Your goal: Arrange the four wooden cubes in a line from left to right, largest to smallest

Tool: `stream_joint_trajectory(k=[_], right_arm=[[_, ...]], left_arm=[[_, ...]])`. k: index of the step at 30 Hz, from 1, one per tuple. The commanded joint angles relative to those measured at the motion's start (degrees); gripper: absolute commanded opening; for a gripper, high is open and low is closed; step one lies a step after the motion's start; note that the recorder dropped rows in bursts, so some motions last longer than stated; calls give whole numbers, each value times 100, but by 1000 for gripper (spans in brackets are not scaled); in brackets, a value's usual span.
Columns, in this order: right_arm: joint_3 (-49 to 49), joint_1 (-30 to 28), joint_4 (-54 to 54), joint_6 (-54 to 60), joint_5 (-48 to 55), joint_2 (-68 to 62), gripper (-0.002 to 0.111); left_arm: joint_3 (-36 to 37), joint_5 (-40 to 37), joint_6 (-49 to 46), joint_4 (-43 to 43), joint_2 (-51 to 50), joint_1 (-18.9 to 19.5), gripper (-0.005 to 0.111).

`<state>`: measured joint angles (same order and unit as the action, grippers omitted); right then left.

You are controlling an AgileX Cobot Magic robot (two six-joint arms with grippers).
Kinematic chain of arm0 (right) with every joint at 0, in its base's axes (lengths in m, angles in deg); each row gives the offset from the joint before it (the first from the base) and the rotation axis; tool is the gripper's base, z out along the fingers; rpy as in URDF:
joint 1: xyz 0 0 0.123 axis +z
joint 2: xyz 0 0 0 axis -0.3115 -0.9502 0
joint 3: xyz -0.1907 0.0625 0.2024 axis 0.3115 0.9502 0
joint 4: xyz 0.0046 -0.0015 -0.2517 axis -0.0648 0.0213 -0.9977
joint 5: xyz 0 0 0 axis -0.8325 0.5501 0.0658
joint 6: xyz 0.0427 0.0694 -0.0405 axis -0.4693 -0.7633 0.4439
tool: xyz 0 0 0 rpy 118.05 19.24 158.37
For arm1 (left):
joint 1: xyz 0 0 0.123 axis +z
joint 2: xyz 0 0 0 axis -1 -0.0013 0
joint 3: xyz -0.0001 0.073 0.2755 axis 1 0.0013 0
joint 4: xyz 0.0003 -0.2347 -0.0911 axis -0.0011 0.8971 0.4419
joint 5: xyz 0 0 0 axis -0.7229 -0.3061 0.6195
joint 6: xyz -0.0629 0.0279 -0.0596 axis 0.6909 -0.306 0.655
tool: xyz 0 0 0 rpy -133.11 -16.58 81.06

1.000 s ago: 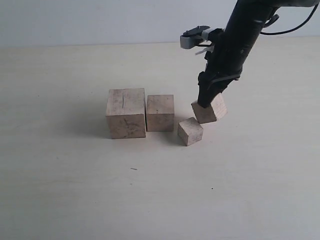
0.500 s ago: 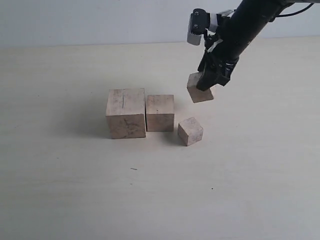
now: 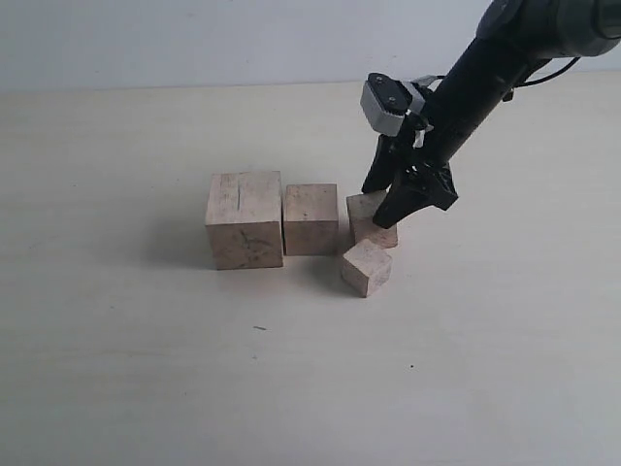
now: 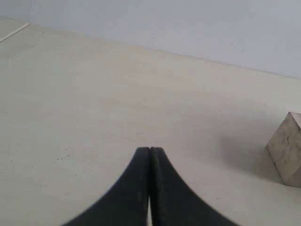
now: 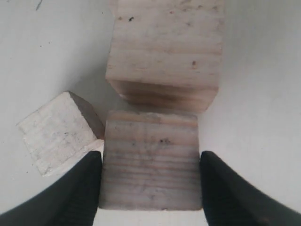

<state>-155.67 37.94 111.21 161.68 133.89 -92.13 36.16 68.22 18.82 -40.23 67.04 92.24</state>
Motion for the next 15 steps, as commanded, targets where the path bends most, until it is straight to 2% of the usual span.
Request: stream_joint_trajectory(k=[1, 9, 15], right_arm=[[11, -11, -43, 64, 17, -42, 0], [59, 16, 146, 85, -510, -252, 0], [128, 16, 232, 197, -471, -265, 0]], left_arm=[[0, 38, 12, 16, 33, -26, 0], [0, 38, 12, 16, 33, -26, 0], [0, 38, 12, 16, 33, -26, 0]])
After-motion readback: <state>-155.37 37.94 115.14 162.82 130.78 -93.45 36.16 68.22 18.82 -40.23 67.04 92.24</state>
